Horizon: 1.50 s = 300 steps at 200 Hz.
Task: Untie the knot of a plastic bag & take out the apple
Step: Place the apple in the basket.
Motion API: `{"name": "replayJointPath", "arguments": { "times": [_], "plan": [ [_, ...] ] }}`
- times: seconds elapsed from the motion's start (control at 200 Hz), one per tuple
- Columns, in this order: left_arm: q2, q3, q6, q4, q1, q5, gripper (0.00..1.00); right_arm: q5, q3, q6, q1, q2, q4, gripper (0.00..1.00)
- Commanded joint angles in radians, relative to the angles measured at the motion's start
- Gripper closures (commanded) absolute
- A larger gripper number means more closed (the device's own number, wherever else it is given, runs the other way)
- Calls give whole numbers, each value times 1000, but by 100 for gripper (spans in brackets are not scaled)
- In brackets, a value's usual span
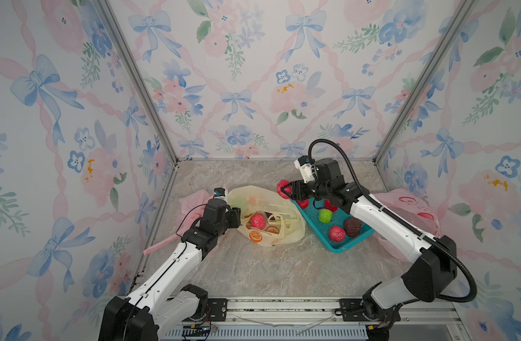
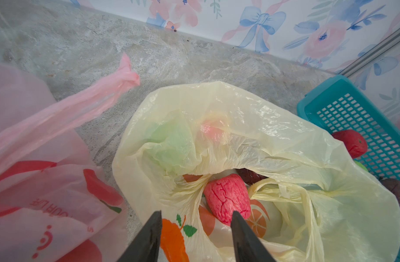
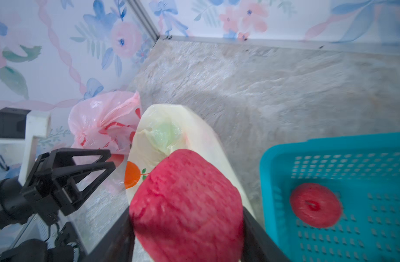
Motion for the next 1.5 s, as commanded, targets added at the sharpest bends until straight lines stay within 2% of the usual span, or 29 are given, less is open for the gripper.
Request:
{"name": "replayJointPath", "arguments": {
  "times": [0.0, 0.055, 0.13, 0.27, 0.605, 0.795, 1.18, 1.285, 1.495],
  "plan": [
    [26, 27, 15, -33, -6, 41, 49, 178, 15, -86, -56, 0, -89, 56],
    [38, 26, 11, -33, -13, 50, 49, 263, 12, -120, -84, 22, -122, 56],
    [55, 27, 8, -33, -24, 54, 48, 308, 1, -137, -117, 52, -140, 56],
    [85, 36, 0, -51, -40, 53, 47, 333, -24, -148, -168, 112, -120, 56],
    [232, 55, -21, -63, -93, 60, 38, 433, 19, -178, -185, 296, -132, 56],
    [317, 148, -16, -55, -119, 46, 35, 417, 55, -179, -188, 371, -146, 55],
    [473, 213, -21, -53, -164, 63, 32, 360, 44, -187, -195, 369, -164, 33],
    [468, 213, -47, -69, -171, 47, 32, 328, 34, -188, -199, 343, -164, 19],
    [511, 242, -60, -100, -180, 4, 26, 239, -26, -158, -211, 199, -124, 15]
  ]
}}
